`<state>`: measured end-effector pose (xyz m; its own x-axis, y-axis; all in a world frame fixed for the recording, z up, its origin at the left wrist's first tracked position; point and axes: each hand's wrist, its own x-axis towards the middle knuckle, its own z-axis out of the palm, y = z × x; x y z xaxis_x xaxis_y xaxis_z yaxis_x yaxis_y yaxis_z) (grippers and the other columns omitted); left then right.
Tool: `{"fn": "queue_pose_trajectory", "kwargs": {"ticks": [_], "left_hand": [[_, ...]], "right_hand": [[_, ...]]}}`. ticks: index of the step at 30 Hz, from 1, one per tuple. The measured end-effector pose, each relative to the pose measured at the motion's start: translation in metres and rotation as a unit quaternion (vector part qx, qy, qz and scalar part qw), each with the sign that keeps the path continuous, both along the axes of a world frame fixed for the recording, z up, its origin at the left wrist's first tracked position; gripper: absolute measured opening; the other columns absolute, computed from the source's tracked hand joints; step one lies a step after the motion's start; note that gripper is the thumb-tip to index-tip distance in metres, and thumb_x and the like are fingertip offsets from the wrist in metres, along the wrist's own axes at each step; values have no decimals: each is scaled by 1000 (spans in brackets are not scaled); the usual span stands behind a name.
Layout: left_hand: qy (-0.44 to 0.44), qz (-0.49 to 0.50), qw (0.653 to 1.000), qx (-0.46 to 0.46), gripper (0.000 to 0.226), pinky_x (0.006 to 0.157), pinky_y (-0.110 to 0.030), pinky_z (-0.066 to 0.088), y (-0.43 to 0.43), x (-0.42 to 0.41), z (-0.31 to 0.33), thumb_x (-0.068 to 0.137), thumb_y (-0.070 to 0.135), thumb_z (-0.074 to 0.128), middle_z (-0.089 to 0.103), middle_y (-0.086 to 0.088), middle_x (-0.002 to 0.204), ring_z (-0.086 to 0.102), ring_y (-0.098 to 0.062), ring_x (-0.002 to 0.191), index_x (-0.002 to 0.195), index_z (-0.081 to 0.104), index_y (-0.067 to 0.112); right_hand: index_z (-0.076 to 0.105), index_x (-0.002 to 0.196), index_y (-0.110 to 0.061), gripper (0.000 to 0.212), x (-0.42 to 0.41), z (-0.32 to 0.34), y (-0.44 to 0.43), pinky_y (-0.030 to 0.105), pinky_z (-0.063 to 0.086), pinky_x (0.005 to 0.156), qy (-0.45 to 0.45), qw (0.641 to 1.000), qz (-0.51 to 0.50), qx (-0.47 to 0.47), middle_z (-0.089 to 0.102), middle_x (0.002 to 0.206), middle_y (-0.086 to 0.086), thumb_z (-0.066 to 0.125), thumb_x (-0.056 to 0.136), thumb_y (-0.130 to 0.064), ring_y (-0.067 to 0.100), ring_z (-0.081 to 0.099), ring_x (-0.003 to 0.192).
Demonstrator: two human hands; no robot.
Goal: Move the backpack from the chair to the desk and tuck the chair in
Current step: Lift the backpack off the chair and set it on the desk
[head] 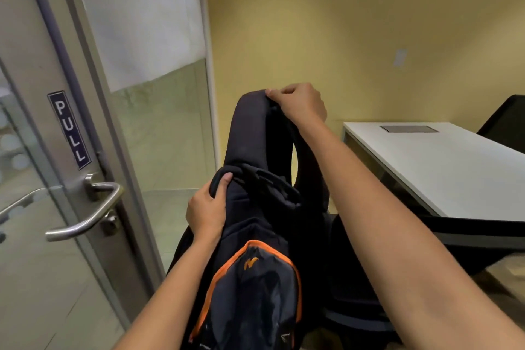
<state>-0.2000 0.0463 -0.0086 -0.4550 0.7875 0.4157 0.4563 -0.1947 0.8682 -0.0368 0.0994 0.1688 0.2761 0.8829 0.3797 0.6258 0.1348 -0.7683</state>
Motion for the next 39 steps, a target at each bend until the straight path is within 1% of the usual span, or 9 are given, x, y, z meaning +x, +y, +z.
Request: {"fn": "queue_pose_trajectory", "kwargs": {"ticks": [3,9,17,21,24,26,29,33,39], "left_hand": [[28,40,999,4,51,49,-33,27,21,0,12,84,60,49,45,5,49,47,-24,53,53,43,21],[61,93,994,21,55,53,-33,27,85,-3,39,85,58,51,40,4,47,40,-26,53,53,42,15],[67,143,984,81,53,50,-34,22,173,-11,68,87,56,53,35,8,47,36,-22,52,64,57,7],[40,161,983,75,51,54,-31,25,217,-15,74,87,57,52,37,7,48,39,-24,55,64,54,11],[17,156,985,73,48,47,-32,24,250,-10,76,86,57,53,39,8,47,37,-15,47,59,50,17],[6,154,986,67,53,45,-24,25,274,-7,77,86,57,52,39,8,47,37,-7,46,52,40,19],[-16,148,987,56,54,45,-24,25,315,-8,71,86,58,53,40,7,48,38,-8,47,49,35,22],[-34,125,991,42,57,44,-27,24,371,-12,54,86,56,54,41,4,48,37,-10,46,49,33,18],[-26,71,997,10,58,45,-27,25,452,-28,32,84,56,55,39,0,44,35,-12,43,48,34,17]], "right_hand": [[67,113,-20,37,5,-3,51,33,46,83,-68,997,17,-40,66,118,5,43,94,-40,27,60,108],[56,119,-9,46,28,-39,134,38,39,95,-125,979,72,-142,58,122,14,28,101,-41,34,52,119],[54,124,2,67,77,-125,198,29,47,70,123,936,208,-256,57,124,28,22,99,-52,23,55,81],[52,130,-29,60,72,-158,215,38,46,95,212,902,300,-227,42,141,30,19,92,-62,44,50,123],[50,119,-56,46,67,-165,235,24,51,91,223,902,337,-149,60,133,-5,21,85,-68,12,60,117],[49,123,-55,51,64,-170,254,23,49,96,230,899,350,-125,59,132,-14,27,80,-73,4,56,121],[56,119,-39,65,57,-182,288,15,49,89,225,913,323,-109,67,118,-17,50,68,-79,2,61,113],[68,91,-33,10,38,-190,338,7,47,61,275,945,175,-7,74,80,-21,64,86,-40,-5,66,78],[66,100,-27,16,6,-199,406,19,49,79,323,943,38,65,71,92,-10,55,94,-37,4,65,90]]}}
